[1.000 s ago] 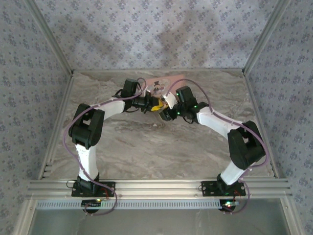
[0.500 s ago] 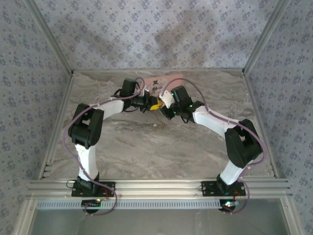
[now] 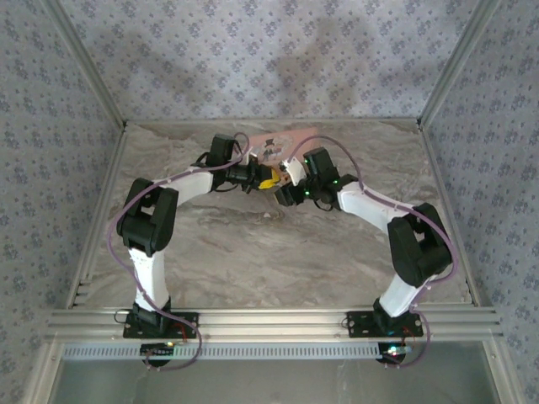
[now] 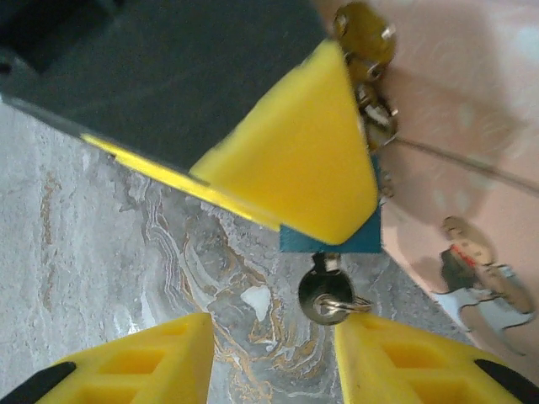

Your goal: Unlock a padlock with a key

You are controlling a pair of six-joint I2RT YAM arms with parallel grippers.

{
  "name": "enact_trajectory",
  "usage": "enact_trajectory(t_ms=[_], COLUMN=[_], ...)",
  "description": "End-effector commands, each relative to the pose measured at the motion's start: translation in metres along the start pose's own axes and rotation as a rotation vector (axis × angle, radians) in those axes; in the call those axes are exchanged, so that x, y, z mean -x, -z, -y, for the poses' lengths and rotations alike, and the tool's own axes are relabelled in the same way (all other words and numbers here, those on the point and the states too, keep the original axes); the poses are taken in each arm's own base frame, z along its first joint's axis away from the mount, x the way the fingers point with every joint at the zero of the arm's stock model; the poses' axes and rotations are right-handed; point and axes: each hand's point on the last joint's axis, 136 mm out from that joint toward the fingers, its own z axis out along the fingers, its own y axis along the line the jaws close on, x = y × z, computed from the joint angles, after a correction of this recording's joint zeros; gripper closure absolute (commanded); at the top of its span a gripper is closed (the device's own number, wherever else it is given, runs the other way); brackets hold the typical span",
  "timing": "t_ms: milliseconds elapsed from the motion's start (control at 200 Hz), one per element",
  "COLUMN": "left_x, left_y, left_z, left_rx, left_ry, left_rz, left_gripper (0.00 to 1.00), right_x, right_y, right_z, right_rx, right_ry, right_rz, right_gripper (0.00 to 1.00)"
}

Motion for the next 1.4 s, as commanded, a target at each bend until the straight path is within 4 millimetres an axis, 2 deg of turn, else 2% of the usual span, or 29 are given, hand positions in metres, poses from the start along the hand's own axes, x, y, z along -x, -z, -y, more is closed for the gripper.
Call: enact_trajectory(t_ms=[0,140,335,535,615,625,645,735,814,939,989,1004,1099,1199,1244,1394], left_x=[-0.018,-0.018,-0.02,-0.024,-0.025,-0.026,-0.026,-0.025,-0.024,-0.025,-0.025,-0.025,-0.025,-0.025,-0.027,-0.032], left_y=[0.008,0.01,0.009,0.009,0.009,0.009,0.009,0.009,0.009,0.01,0.011,0.011,0.012,0.012,0.012,0.012], left_z=[0.02,0.024,0.019,0.014,0.011,0.01,0.008,0.006,0.009,0.011,0.013,0.013,0.012,0.008,0.003,-0.014], left_rx=[-0.038,-0.041,-0.032,-0.014,0.0,0.003,0.009,0.014,0.002,0.004,0.003,0.003,0.01,0.031,0.046,0.084], left_ry=[0.076,0.07,0.078,0.075,0.064,0.063,0.061,0.051,0.045,0.026,0.019,0.017,0.004,-0.004,-0.002,0.023], left_rz=[-0.073,-0.073,-0.077,-0.083,-0.082,-0.082,-0.081,-0.071,-0.063,-0.054,-0.054,-0.053,-0.045,-0.035,-0.03,-0.027], left_gripper=[1.0,1.0,1.0,1.0,1.0,1.0,1.0,1.0,0.99,0.99,0.99,0.99,0.97,0.89,0.84,0.76], right_x=[0.0,0.008,0.023,0.026,0.016,0.025,0.028,0.021,0.014,0.017,0.027,0.017,0.02,0.019,0.014,-0.007], right_y=[0.0,-0.005,-0.004,-0.004,-0.007,-0.005,-0.004,-0.007,-0.01,-0.008,-0.004,-0.007,-0.007,-0.011,-0.013,-0.025], right_z=[0.004,0.005,0.01,0.008,0.002,0.002,0.0,-0.002,-0.004,-0.002,-0.004,-0.005,-0.01,-0.014,-0.013,-0.016], right_rx=[-0.073,-0.151,-0.24,-0.213,-0.122,-0.114,-0.087,0.006,0.059,0.147,0.185,0.196,0.258,0.282,0.272,0.276], right_ry=[0.041,0.092,0.129,0.12,0.064,0.06,0.042,-0.048,-0.096,-0.215,-0.235,-0.256,-0.301,-0.324,-0.325,-0.35], right_rz=[-0.007,0.016,0.042,0.024,-0.015,0.001,0.004,-0.027,-0.038,0.01,0.045,0.031,0.049,0.055,0.048,0.006], right_gripper=[0.55,0.55,0.58,0.79,0.91,0.92,0.94,0.99,1.0,1.0,1.0,1.0,1.0,1.0,1.0,1.0])
